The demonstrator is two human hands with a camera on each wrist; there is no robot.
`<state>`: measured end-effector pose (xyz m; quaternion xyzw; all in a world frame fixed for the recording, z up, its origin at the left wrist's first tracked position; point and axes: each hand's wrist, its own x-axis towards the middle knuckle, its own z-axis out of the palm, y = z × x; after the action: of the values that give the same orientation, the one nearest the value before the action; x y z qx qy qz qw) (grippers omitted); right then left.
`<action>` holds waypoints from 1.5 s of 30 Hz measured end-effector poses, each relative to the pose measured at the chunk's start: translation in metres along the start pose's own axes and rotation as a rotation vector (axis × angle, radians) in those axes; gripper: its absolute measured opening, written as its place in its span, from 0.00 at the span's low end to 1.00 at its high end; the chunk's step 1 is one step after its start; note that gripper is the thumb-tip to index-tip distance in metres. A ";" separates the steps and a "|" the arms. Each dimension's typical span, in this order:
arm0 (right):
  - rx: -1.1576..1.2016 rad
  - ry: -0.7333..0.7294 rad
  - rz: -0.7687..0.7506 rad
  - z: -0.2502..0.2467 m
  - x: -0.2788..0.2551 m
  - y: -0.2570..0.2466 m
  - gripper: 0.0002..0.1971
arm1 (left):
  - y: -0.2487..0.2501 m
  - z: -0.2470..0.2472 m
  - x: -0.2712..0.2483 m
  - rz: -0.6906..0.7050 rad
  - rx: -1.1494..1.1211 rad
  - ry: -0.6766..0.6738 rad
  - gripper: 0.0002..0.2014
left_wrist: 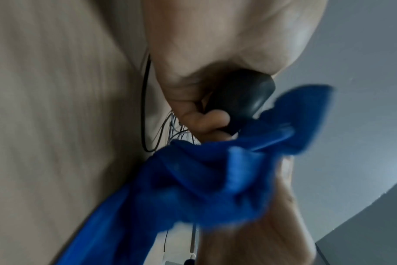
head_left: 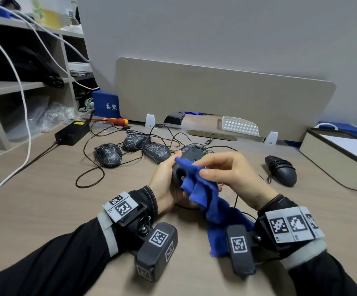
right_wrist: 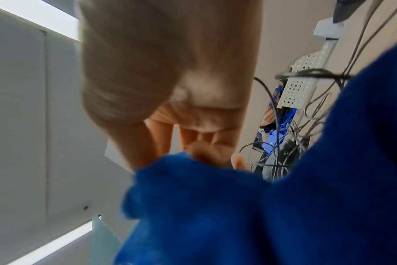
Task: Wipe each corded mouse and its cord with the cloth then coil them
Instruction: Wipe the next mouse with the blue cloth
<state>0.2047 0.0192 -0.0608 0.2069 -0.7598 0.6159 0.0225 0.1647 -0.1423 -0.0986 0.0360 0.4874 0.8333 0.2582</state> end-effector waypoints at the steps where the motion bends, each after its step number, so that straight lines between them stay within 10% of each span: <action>1: 0.106 0.010 0.027 -0.003 -0.001 -0.002 0.10 | -0.001 0.001 0.001 0.001 0.010 -0.023 0.27; 9: -0.197 0.458 -0.042 -0.006 0.010 0.007 0.06 | -0.001 0.006 0.000 -0.043 0.024 -0.010 0.22; 22: -0.580 -0.102 -0.058 0.033 0.011 -0.015 0.14 | 0.006 -0.022 0.008 0.120 -0.133 0.143 0.17; 28: -0.684 0.161 -0.020 0.022 0.032 -0.007 0.14 | 0.012 -0.010 0.008 0.029 -0.146 0.120 0.16; 33: -0.733 -0.021 -0.066 0.047 0.021 -0.017 0.13 | 0.006 -0.024 0.017 0.074 -0.249 0.142 0.18; 38: -0.780 0.193 0.006 0.036 0.034 -0.015 0.13 | 0.012 -0.012 0.009 0.037 -0.205 0.136 0.16; 45: -0.742 0.109 0.020 0.038 0.031 -0.021 0.12 | 0.010 -0.015 0.014 0.048 -0.167 0.114 0.17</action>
<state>0.1922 -0.0285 -0.0419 0.1444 -0.9310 0.3089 0.1303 0.1440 -0.1518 -0.1013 -0.0214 0.4292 0.8776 0.2123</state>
